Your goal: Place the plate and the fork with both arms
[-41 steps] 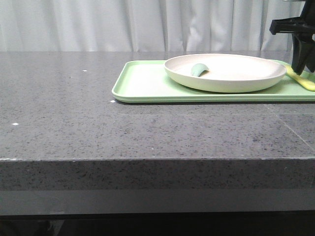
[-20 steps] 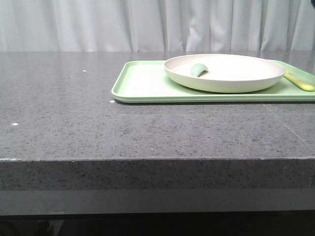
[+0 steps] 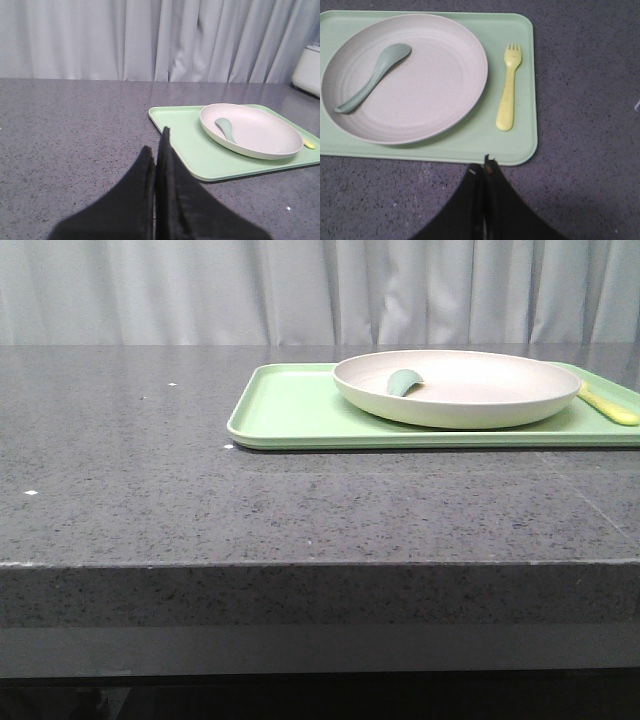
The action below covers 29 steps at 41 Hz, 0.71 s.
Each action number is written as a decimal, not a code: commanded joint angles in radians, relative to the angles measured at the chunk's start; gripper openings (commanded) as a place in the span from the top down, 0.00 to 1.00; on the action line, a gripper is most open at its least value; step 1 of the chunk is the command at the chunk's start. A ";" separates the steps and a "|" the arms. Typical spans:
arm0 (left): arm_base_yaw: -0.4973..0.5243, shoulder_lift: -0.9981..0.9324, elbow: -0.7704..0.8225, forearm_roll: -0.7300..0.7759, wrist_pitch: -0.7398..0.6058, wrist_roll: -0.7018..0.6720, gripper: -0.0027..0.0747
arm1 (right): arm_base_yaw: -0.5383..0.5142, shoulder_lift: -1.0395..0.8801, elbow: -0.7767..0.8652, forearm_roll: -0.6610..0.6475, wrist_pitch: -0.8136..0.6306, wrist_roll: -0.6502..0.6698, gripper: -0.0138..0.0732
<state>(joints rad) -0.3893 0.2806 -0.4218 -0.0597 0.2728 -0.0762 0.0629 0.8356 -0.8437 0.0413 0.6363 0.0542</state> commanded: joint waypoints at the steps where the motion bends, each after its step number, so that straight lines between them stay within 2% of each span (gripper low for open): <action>1: 0.000 0.007 -0.026 -0.001 -0.082 0.002 0.99 | -0.001 -0.140 0.090 -0.007 -0.134 -0.019 0.92; 10: 0.000 0.007 -0.026 -0.001 -0.082 0.002 0.99 | -0.001 -0.474 0.327 -0.011 -0.265 -0.019 0.92; 17: 0.000 0.007 -0.026 -0.001 -0.082 0.002 0.99 | -0.001 -0.671 0.418 -0.011 -0.287 -0.019 0.92; 29: 0.000 0.007 -0.026 -0.001 -0.082 0.002 0.99 | -0.001 -0.741 0.435 -0.011 -0.283 -0.019 0.92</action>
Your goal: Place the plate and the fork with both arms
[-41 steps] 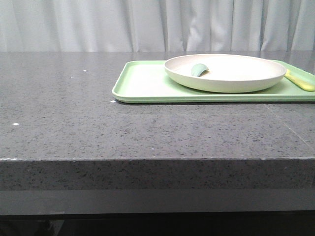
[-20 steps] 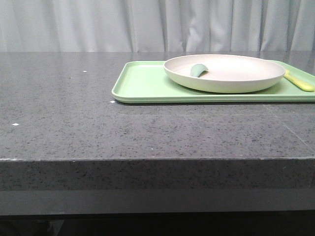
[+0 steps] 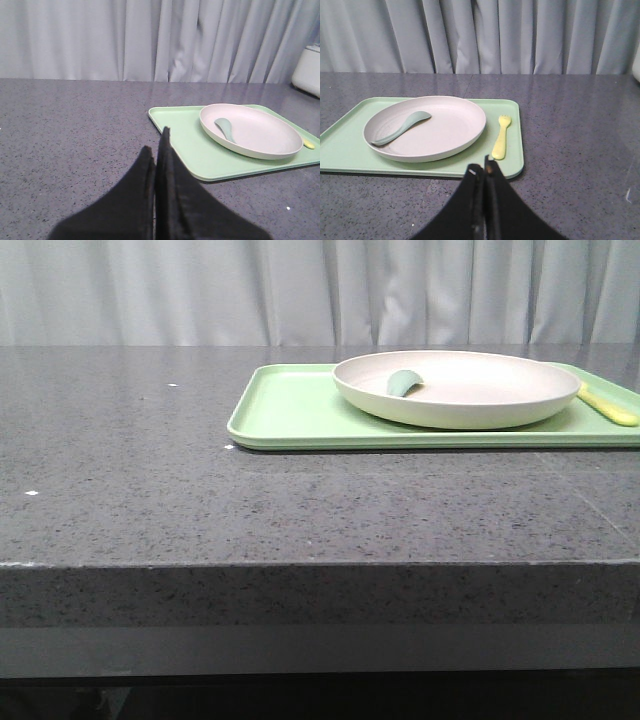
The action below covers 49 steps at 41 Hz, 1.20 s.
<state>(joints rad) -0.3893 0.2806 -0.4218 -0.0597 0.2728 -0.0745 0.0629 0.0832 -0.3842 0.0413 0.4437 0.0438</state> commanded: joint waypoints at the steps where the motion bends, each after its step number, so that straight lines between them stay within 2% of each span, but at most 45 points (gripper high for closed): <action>1: 0.000 0.007 -0.026 -0.001 -0.082 0.000 0.99 | -0.001 0.011 -0.025 -0.011 -0.090 -0.009 0.92; 32: 0.000 0.007 -0.026 -0.001 -0.082 0.000 0.99 | -0.001 0.011 -0.025 -0.011 -0.090 -0.009 0.92; 38: 0.002 -0.016 0.042 0.001 -0.132 0.000 0.99 | -0.001 0.011 -0.025 -0.011 -0.090 -0.009 0.92; 42: 0.036 -0.081 0.125 0.008 -0.174 0.000 0.99 | -0.001 0.011 -0.025 -0.011 -0.090 -0.009 0.92; 49: 0.179 -0.244 0.278 0.008 -0.187 0.000 0.99 | -0.001 0.011 -0.025 -0.011 -0.090 -0.009 0.92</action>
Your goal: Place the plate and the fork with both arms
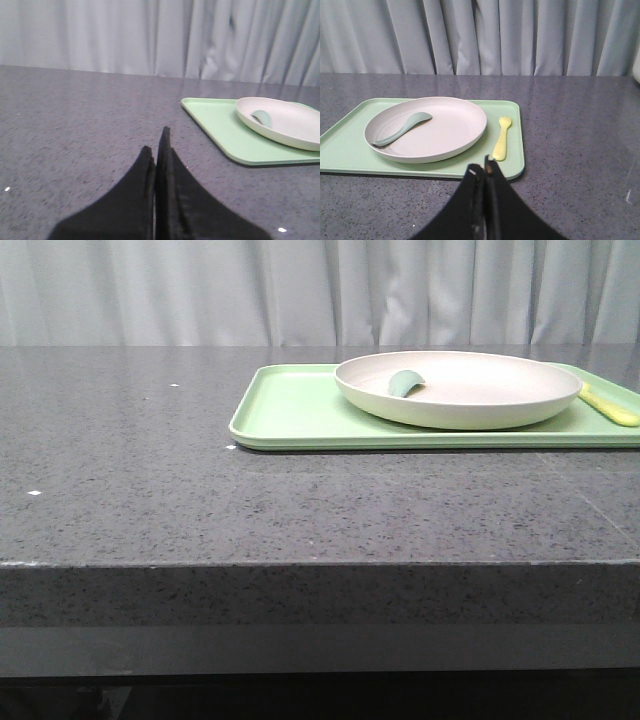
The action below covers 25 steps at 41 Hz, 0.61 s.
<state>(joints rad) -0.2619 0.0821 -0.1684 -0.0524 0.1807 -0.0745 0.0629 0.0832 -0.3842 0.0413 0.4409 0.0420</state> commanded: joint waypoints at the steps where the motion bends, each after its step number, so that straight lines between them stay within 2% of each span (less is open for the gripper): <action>1: 0.073 -0.067 0.039 0.001 -0.094 0.000 0.99 | -0.001 0.011 -0.025 -0.011 -0.087 -0.007 0.92; 11: 0.212 -0.109 0.178 0.001 -0.126 0.000 0.99 | -0.001 0.012 -0.025 -0.011 -0.086 -0.007 0.92; 14: 0.243 -0.109 0.176 0.001 -0.091 0.000 0.99 | -0.001 0.012 -0.025 -0.011 -0.086 -0.007 0.92; 25: 0.261 -0.109 0.178 0.001 -0.100 0.000 0.99 | -0.001 0.012 -0.025 -0.011 -0.086 -0.007 0.92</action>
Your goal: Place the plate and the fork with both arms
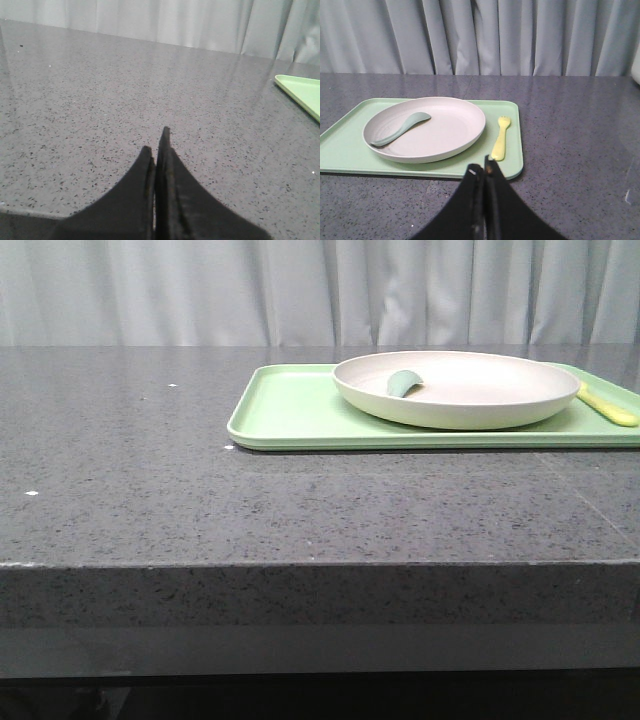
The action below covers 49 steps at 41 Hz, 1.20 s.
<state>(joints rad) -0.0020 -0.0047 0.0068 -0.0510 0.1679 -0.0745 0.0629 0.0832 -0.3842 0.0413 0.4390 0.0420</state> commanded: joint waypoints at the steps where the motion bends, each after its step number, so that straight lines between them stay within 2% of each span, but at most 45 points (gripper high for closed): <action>1: 0.002 -0.023 0.003 0.000 -0.087 0.000 0.99 | -0.001 0.012 -0.025 -0.011 -0.084 -0.007 0.92; 36: 0.002 -0.023 0.003 0.000 -0.087 0.000 0.99 | -0.001 0.012 -0.021 -0.011 -0.090 -0.007 0.92; 43: 0.002 -0.023 0.003 0.000 -0.087 0.000 0.99 | -0.008 -0.004 0.078 -0.011 -0.186 -0.007 0.92; 49: 0.002 -0.023 0.003 0.000 -0.087 0.000 0.99 | -0.062 -0.060 0.232 -0.011 -0.266 -0.008 0.92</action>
<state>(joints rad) 0.0001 -0.0047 0.0068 -0.0510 0.1679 -0.0745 0.0317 0.0381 -0.1969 0.0413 0.2943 0.0420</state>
